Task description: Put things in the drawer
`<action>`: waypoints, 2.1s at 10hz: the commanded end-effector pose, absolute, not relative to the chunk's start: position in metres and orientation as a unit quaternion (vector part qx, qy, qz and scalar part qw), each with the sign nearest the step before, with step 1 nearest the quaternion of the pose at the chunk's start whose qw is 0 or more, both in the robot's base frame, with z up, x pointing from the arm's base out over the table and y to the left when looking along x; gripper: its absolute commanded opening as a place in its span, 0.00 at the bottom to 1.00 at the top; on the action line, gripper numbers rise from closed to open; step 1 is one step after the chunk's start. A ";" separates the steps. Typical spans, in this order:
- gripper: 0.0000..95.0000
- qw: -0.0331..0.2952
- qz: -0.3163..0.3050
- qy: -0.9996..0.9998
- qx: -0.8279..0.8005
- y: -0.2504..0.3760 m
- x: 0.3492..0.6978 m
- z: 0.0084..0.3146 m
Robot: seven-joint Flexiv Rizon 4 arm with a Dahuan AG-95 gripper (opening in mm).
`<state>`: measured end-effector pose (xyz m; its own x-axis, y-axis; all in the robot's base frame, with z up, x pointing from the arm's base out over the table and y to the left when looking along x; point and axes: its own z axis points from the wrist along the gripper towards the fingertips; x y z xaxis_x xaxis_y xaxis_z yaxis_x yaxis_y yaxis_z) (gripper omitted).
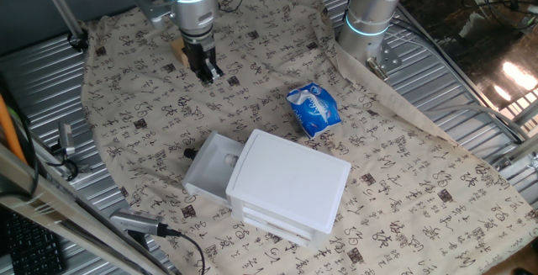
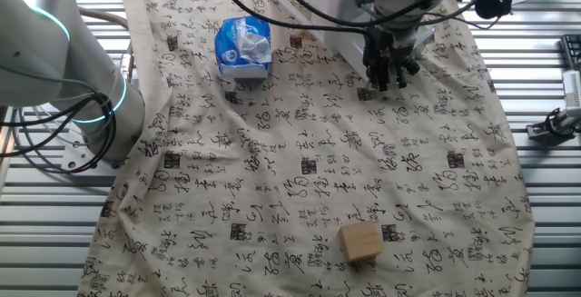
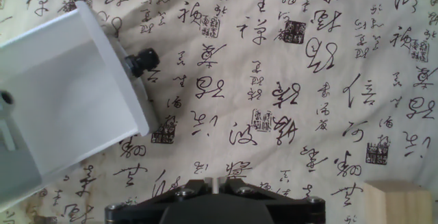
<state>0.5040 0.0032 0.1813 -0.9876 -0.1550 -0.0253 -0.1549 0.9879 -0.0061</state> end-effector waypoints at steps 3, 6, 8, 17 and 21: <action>0.00 0.015 -0.002 0.998 -0.062 0.000 0.503 0.183; 0.00 0.015 0.001 0.998 -0.062 0.001 0.507 0.185; 0.00 0.012 0.003 0.998 -0.066 0.002 0.508 0.186; 0.00 0.012 0.003 0.998 -0.067 0.002 0.509 0.186; 0.00 0.012 0.003 0.998 -0.066 0.004 0.512 0.188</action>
<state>0.5128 0.0039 0.1873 -0.9909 -0.1323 -0.0242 -0.1325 0.9912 0.0037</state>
